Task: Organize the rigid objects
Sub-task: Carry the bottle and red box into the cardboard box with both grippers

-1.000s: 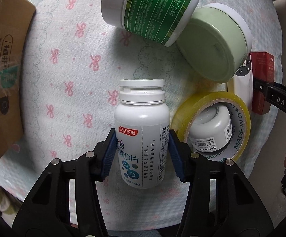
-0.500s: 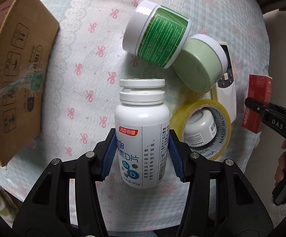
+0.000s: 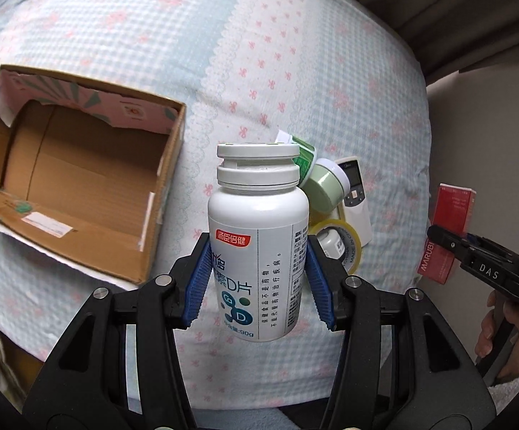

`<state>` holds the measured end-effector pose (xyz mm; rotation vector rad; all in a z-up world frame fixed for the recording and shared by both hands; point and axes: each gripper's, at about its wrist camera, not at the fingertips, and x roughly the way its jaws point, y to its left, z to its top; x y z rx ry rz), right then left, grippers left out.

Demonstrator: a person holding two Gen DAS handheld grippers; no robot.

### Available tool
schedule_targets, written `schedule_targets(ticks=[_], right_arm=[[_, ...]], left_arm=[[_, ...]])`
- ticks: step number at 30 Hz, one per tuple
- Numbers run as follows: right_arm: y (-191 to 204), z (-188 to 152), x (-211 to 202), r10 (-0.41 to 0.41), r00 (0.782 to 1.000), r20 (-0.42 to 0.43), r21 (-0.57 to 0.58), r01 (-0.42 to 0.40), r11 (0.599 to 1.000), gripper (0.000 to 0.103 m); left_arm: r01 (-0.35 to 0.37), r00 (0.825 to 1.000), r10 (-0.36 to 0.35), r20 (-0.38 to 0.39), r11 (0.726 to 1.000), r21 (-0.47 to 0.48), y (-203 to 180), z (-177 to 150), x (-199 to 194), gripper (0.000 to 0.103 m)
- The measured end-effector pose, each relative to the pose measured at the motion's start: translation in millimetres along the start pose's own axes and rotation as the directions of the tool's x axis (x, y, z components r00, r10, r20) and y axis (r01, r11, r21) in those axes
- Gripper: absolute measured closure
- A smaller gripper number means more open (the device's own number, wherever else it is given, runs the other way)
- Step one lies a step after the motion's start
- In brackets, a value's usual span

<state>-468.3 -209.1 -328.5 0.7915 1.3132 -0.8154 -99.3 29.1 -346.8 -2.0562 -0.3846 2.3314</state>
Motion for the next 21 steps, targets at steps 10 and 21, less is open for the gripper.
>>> schedule_targets(ticks=[10,21], right_arm=[[152,1,-54,0.104,0.987,0.120,0.106,-0.117,0.987,0.065],[325,31,-39,0.160,0.974,0.159,0.224,-0.193,0.955,0.065]], left_arm=[[0.001,0.998,-0.007,0.066,0.995,0.097,100,9,-86,0.056],[-0.063,0.998,0.056,0.031,0.962,0.267,209,35,-110,0.056]])
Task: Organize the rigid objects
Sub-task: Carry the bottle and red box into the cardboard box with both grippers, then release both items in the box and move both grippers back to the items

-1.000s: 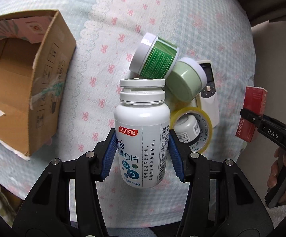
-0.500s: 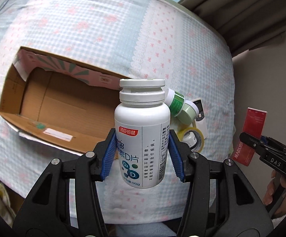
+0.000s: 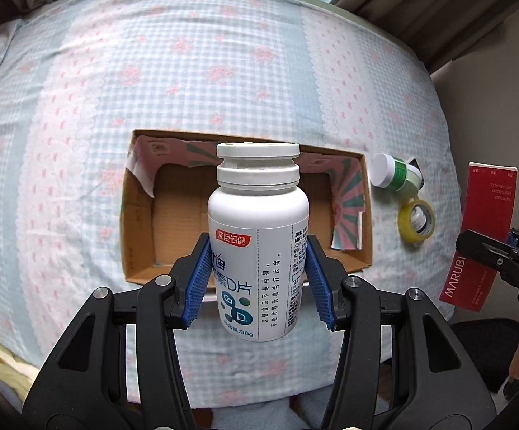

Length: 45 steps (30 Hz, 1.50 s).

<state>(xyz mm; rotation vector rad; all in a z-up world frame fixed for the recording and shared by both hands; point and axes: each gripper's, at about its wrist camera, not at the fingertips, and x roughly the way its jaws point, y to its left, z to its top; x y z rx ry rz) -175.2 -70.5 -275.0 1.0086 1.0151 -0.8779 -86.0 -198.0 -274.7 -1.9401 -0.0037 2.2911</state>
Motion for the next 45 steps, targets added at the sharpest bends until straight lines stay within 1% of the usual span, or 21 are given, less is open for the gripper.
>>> schedule_targets(ticks=[3,5,8,12,16,20,23,26,30,33,34,35,36,37,40,42,45], right_arm=[[29,1,23,0.004,1.000,-0.011,0.019,-0.003,1.000,0.065],[42,3,39,0.005,1.000,-0.022,0.028,-0.005,1.000,0.065],[53,9,62,-0.028,0.999,-0.027,0.029,0.029,0.999,0.065],[55,21,96,-0.081,0.995,-0.054,0.007,0.082,0.997,0.065],[51,28,140,-0.121,0.986,-0.117,-0.025,0.118,0.993,0.065],[41,26,181,-0.141,0.977,-0.160,-0.056,0.134,0.989,0.065],[42,18,204,-0.183,0.967,-0.179,-0.129,0.161,0.978,0.065],[45,7,220,-0.220,0.952,-0.215,-0.191,0.181,0.965,0.065],[49,2,220,-0.234,0.951,-0.204,-0.187,0.197,0.962,0.065],[54,-1,219,-0.265,0.946,-0.186,-0.222,0.223,0.949,0.065],[57,-3,218,-0.277,0.945,-0.175,-0.244,0.231,0.942,0.065],[60,-5,218,-0.283,0.945,-0.167,-0.256,0.235,0.938,0.065],[62,-9,218,-0.289,0.942,-0.170,-0.263,0.239,0.935,0.064],[64,-13,218,-0.288,0.941,-0.180,-0.263,0.236,0.936,0.059],[70,-29,211,-0.214,0.957,-0.194,-0.226,0.169,0.959,0.000],[75,-41,203,-0.185,0.969,-0.166,-0.189,0.153,0.970,0.000],[85,-61,193,-0.188,0.975,-0.116,-0.164,0.168,0.972,0.000]], left_arm=[[-0.013,1.000,0.013,-0.027,1.000,0.015,23,3,12,0.056],[-0.014,0.999,0.015,-0.048,1.000,0.016,35,6,23,0.056],[-0.015,0.997,0.016,-0.076,1.000,0.018,47,12,45,0.056],[-0.023,0.993,0.025,-0.114,0.999,0.026,54,22,77,0.056],[-0.029,0.988,0.034,-0.153,0.999,0.037,56,31,112,0.056],[-0.043,0.980,0.054,-0.192,0.997,0.064,57,37,144,0.056],[-0.062,0.972,0.085,-0.219,0.992,0.108,53,38,162,0.056],[-0.083,0.962,0.120,-0.244,0.984,0.158,45,33,178,0.056],[-0.095,0.959,0.141,-0.245,0.977,0.189,38,29,187,0.056],[-0.118,0.960,0.176,-0.220,0.961,0.252,29,32,187,0.055],[-0.118,0.961,0.179,-0.213,0.956,0.270,26,34,186,0.051],[-0.116,0.963,0.178,-0.202,0.952,0.283,24,35,183,0.023],[-0.117,0.966,0.178,-0.190,0.949,0.292,22,36,180,0.002],[-0.116,0.970,0.172,-0.171,0.948,0.295,20,37,175,0.000],[-0.129,0.970,0.183,-0.158,0.945,0.302,19,35,171,0.000],[-0.132,0.970,0.183,-0.158,0.949,0.287,21,32,169,0.000],[-0.121,0.974,0.162,-0.158,0.963,0.239,26,28,165,0.000]])
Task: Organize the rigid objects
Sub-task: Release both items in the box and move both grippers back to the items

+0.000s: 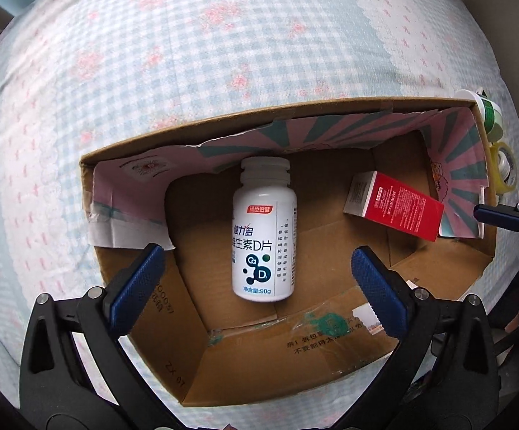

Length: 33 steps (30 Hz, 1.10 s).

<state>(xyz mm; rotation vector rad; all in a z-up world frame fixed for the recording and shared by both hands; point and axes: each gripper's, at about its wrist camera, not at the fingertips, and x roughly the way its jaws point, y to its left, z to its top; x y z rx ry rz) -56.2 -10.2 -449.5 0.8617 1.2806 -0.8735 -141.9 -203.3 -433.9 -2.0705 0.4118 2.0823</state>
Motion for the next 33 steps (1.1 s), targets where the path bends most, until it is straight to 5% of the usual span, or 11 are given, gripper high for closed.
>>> schedule_targets(ticks=[10,12,14,23,28,33], right_arm=[[59,-40,-31,-0.070,0.997,0.041,0.057,0.067,0.996,0.000],[71,-37,-41,-0.072,0.996,0.058,0.084,0.067,0.994,0.000],[78,3,-54,-0.072,0.995,0.069,0.110,0.065,0.992,0.000],[98,4,-112,-0.106,0.981,0.163,0.213,0.070,0.975,0.000],[103,-17,-147,-0.172,0.966,0.195,0.328,0.101,0.939,0.000],[107,-61,-183,-0.245,0.945,0.215,0.490,0.113,0.864,0.000]], left_arm=[[-0.039,0.997,0.043,0.068,0.998,-0.052,14,-17,-65,0.000],[-0.044,0.995,0.052,0.086,0.995,-0.085,21,-27,-83,0.000],[-0.039,0.992,0.053,0.115,0.992,-0.123,29,-36,-100,0.000],[-0.039,0.982,0.078,0.174,0.975,-0.218,43,-90,-153,0.000],[-0.008,0.971,0.083,0.224,0.949,-0.315,43,-116,-182,0.000],[-0.008,0.961,0.080,0.266,0.965,-0.262,10,-125,-201,0.000]])
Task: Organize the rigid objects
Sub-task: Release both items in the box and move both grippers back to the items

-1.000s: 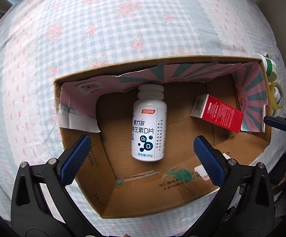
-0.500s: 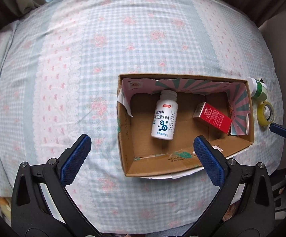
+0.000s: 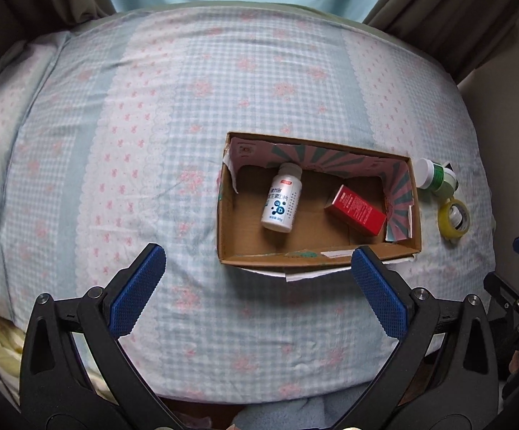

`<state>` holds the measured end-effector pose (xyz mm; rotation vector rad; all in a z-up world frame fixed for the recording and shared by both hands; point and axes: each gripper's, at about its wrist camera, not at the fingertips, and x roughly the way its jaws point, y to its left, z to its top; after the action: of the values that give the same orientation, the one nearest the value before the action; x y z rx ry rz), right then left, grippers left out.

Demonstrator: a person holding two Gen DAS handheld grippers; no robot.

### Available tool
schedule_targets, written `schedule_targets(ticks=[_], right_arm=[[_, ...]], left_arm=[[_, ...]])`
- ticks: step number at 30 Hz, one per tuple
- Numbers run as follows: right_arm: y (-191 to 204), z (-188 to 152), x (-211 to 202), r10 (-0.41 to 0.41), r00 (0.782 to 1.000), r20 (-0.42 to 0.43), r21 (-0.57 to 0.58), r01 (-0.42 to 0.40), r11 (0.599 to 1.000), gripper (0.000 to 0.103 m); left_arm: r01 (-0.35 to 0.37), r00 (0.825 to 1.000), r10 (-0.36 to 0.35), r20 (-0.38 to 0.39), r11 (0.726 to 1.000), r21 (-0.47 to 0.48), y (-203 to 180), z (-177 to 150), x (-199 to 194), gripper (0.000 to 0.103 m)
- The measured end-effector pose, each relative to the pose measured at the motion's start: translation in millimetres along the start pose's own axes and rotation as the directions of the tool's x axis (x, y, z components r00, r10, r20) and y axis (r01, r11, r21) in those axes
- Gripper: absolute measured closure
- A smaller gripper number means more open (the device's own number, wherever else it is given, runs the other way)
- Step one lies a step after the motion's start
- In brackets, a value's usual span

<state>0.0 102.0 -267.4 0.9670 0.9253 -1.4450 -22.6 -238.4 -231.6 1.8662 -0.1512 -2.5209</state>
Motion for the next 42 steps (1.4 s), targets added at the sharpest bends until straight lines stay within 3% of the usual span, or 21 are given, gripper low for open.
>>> schedule_targets(ticks=[5,12,19,24,32,36,39,42], right_arm=[[-25,-39,-49,-0.097,0.992,0.086,0.135,0.084,0.987,0.000],[-69,-85,-83,-0.209,0.970,0.126,0.259,0.171,0.951,0.000],[-118,-113,-90,-0.212,0.965,0.155,0.335,0.151,0.930,0.000],[-146,-129,-82,-0.199,0.966,0.166,0.352,0.131,0.927,0.000],[-184,-144,-53,-0.158,0.977,0.144,0.355,0.097,0.930,0.000],[-197,-145,-28,-0.149,0.982,0.118,0.341,0.101,0.935,0.000],[-209,-144,-2,-0.135,0.985,0.107,0.349,0.089,0.933,0.000],[-215,-144,28,-0.140,0.986,0.089,0.347,0.101,0.932,0.000]], left_arm=[[0.046,0.999,-0.047,0.022,0.998,0.047,-39,-10,-12,0.000],[0.104,0.993,-0.109,0.038,0.988,0.117,-104,-19,-26,0.000],[0.147,0.984,-0.161,0.076,0.976,0.163,-174,-10,-33,0.000],[0.133,0.988,-0.146,0.050,0.970,0.205,-224,5,-21,0.000],[0.140,0.990,-0.137,-0.028,0.976,0.169,-287,33,29,0.000],[0.069,0.996,-0.059,-0.059,0.983,0.172,-312,48,60,0.000],[0.048,0.994,-0.029,-0.109,0.984,0.174,-327,62,88,0.000],[0.076,0.983,-0.051,-0.176,0.987,0.139,-341,76,121,0.000]])
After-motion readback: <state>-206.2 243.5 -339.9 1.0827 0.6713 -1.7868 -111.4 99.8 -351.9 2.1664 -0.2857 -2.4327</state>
